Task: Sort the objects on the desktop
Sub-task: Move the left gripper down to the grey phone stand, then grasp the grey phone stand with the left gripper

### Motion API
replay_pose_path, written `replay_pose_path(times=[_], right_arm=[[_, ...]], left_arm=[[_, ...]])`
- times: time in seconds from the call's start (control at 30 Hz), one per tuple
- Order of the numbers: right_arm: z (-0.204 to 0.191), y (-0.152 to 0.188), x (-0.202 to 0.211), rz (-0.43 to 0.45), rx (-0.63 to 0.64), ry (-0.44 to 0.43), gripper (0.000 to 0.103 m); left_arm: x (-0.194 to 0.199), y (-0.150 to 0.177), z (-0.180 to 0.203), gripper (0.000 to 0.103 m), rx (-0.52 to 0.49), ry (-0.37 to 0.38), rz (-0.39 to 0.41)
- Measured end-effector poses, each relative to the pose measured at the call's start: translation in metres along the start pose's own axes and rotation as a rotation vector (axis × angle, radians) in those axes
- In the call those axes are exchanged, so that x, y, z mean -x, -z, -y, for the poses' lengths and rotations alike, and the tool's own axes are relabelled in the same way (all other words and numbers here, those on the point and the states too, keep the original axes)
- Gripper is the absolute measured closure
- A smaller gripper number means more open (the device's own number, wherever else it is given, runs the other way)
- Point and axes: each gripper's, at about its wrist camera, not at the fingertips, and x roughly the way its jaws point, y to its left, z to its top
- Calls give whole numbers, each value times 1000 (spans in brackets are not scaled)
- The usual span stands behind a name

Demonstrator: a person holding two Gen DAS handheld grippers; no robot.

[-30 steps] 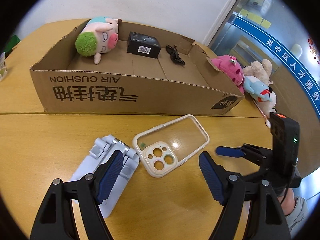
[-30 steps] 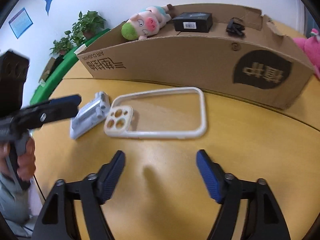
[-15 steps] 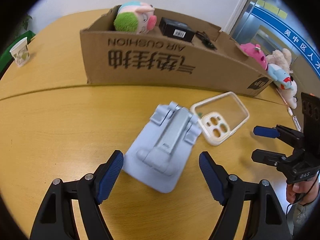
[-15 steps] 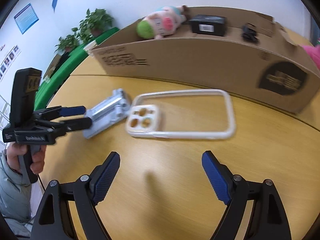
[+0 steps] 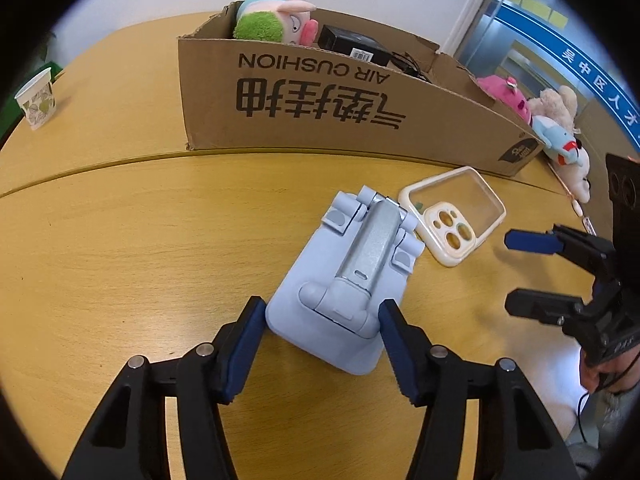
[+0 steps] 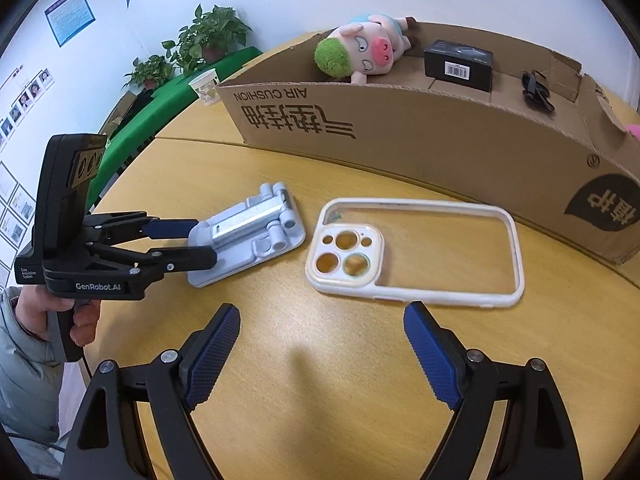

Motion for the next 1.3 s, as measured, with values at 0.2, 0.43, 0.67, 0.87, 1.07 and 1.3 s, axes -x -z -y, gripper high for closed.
replay_pose_path(times=[0.2,0.43,0.67,0.87,1.07,1.3], right_arm=[[-24,-16,-10,11,58,-41,19],[-62,-31,-44,6,125,-74,21],[-73,-36,-71,-44,204,-52,43],[-76,-32,-72,-34,199,-61,46],[-81,-28,-71,-12,179,-69,53],[-80,-23,-68,19,143,-63,60]], left_arm=[[7,0,-21,46,-42,32,-42],[15,8,-27,46,-68,29,-53],[19,17,-26,46,-88,39,-32],[22,17,-27,43,-43,4,-46],[24,22,-23,40,45,-80,-80],[29,26,-34,64,188,-22,-26]])
